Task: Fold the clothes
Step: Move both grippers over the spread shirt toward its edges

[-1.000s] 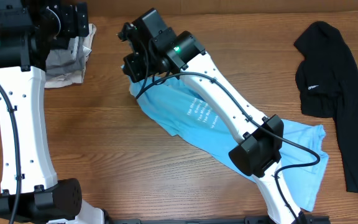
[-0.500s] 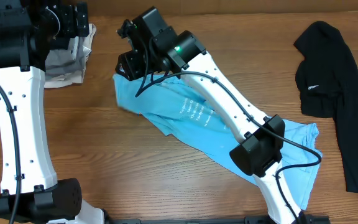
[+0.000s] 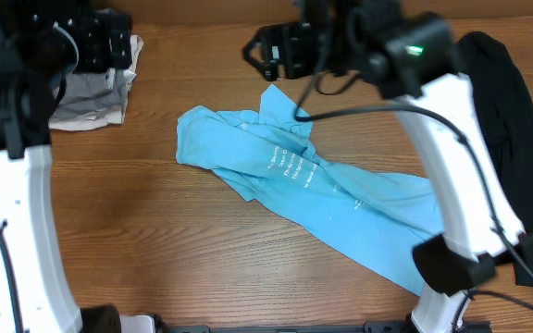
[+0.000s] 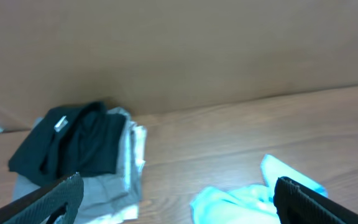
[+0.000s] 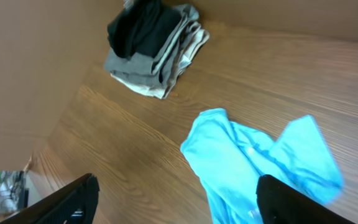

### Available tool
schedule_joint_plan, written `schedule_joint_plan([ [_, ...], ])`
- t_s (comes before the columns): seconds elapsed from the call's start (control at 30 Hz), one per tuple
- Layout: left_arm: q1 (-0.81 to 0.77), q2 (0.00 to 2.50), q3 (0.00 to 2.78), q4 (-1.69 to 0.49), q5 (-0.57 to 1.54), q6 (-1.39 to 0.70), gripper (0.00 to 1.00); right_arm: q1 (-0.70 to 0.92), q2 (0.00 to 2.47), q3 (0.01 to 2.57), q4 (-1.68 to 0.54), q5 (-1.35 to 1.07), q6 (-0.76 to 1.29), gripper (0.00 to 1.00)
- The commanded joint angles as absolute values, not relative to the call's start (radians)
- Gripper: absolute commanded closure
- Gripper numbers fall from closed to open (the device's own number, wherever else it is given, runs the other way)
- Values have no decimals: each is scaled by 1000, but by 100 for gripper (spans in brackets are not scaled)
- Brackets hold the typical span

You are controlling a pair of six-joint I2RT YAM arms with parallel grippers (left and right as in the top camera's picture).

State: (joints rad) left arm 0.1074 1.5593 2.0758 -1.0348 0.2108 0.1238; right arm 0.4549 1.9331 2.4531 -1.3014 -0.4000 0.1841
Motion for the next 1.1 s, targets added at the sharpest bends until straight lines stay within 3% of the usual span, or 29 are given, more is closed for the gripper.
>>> schedule_joint_plan([
  [0.0, 110, 1506, 2098, -1085, 307, 99, 0, 441, 1837, 2472, -1351, -359, 183, 12],
  [0.13, 108, 1487, 2098, -1182, 313, 97, 0, 441, 1738, 2472, -1453, -249, 184, 0],
  [0.37, 75, 1485, 2097, -1364, 313, 52, 0, 441, 1596, 2472, -1686, -86, 244, 0],
  [0.63, -38, 1488, 2004, -1482, 205, 49, 0, 441, 1475, 2275, -1694, -51, 310, 0],
  [0.87, -123, 1503, 1721, -1371, 177, 45, 1, 441, 1456, 1947, -1684, -1, 422, 0],
  [1.07, -170, 1514, 1493, -1055, 216, 85, 0, 431, 1455, 1647, -1501, 29, 527, 0],
])
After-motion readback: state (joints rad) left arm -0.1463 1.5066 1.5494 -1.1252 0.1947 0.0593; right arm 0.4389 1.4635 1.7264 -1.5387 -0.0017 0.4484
